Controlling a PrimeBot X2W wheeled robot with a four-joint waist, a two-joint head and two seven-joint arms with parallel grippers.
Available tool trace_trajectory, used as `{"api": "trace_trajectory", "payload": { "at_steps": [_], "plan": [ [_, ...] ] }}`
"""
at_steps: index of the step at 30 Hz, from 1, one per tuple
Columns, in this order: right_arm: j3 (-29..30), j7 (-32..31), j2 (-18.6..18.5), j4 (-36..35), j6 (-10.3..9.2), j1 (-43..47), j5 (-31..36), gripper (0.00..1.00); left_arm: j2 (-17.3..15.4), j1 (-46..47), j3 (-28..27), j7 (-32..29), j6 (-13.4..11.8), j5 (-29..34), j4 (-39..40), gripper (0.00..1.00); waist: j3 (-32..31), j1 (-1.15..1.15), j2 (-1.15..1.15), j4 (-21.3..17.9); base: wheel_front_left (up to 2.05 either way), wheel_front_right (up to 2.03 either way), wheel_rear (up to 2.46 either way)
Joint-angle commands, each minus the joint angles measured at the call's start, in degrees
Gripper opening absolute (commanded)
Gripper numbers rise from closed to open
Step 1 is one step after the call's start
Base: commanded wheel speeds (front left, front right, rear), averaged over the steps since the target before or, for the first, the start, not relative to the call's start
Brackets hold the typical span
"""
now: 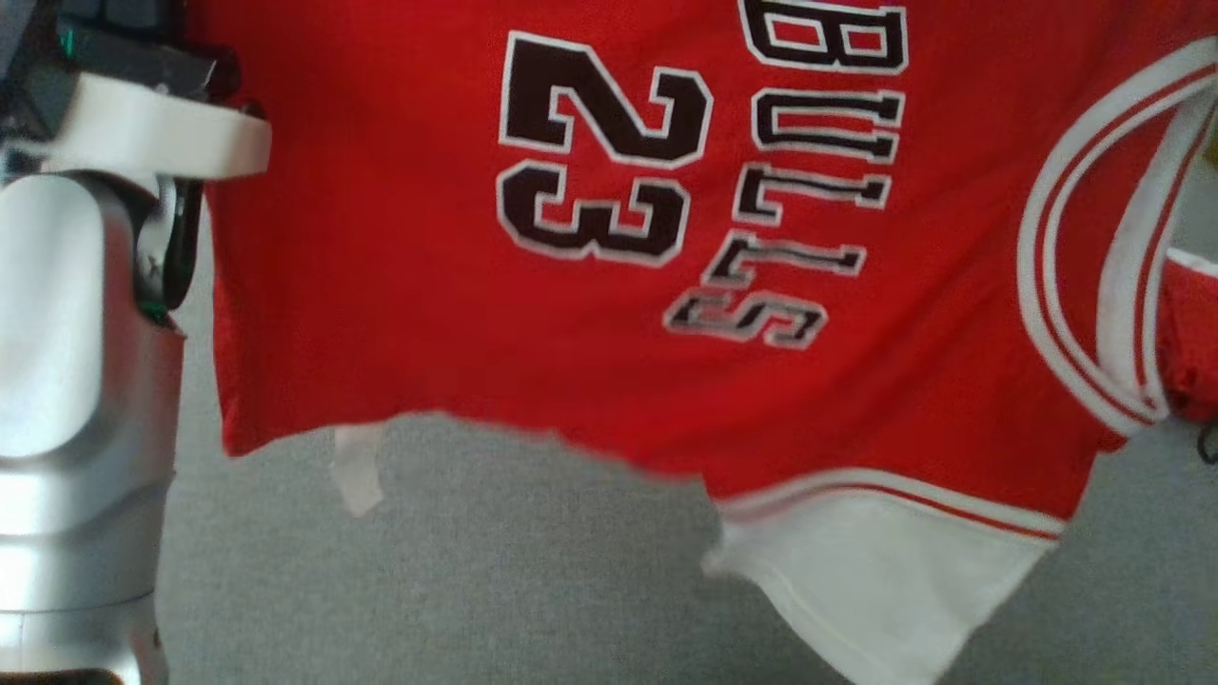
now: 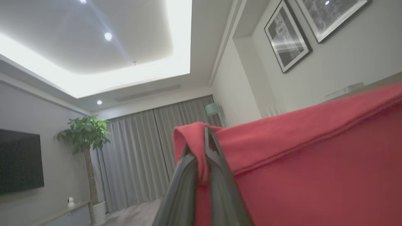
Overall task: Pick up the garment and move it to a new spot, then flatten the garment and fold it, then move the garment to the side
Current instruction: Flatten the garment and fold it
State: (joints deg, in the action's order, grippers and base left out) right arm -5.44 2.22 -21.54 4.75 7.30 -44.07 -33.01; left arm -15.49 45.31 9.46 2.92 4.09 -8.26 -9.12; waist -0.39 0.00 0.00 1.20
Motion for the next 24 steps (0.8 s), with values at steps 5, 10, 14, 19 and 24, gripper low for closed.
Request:
{"api": "trace_trajectory", "payload": {
  "at_steps": [5, 10, 14, 19, 24],
  "plan": [
    [-3.66, -2.76, 1.43, 6.39, 0.19, -8.07, 2.15, 0.00, -0.98, 5.22, -1.82, -2.24, -1.13, -0.89, -3.73, 0.00, 8.07, 0.00, 0.00, 0.43, 0.00, 0.00, 0.00],
    [-4.39, 4.85, 2.76, 13.87, 0.19, -19.25, 6.81, 0.00, -1.08, 11.97, -3.19, 3.81, -4.84, 1.15, -10.34, 0.00, 13.22, 0.00, 0.00, -0.65, 0.00, 0.00, 0.00],
    [-2.23, 9.10, 3.02, 18.76, 0.19, -25.06, 8.27, 0.00, -0.36, 16.58, -3.52, 8.81, -5.87, 1.47, -12.63, 0.00, 14.60, 0.00, 0.00, -0.52, 0.00, 0.00, 0.00],
    [-1.14, 11.70, 3.91, 24.82, 0.19, -24.95, 7.30, 0.00, 1.18, 14.94, -4.53, 11.68, -6.51, 0.14, -15.83, 0.00, 14.09, 0.00, 0.00, -0.91, 0.00, 0.00, 0.00],
    [-4.02, 12.26, 4.38, 27.80, 0.19, -12.01, 3.13, 0.00, 4.09, 1.90, -5.49, 12.04, -6.34, -2.07, -19.99, 0.00, 13.05, 0.00, 0.00, -1.68, 0.00, 0.00, 0.00]
  ]
}}
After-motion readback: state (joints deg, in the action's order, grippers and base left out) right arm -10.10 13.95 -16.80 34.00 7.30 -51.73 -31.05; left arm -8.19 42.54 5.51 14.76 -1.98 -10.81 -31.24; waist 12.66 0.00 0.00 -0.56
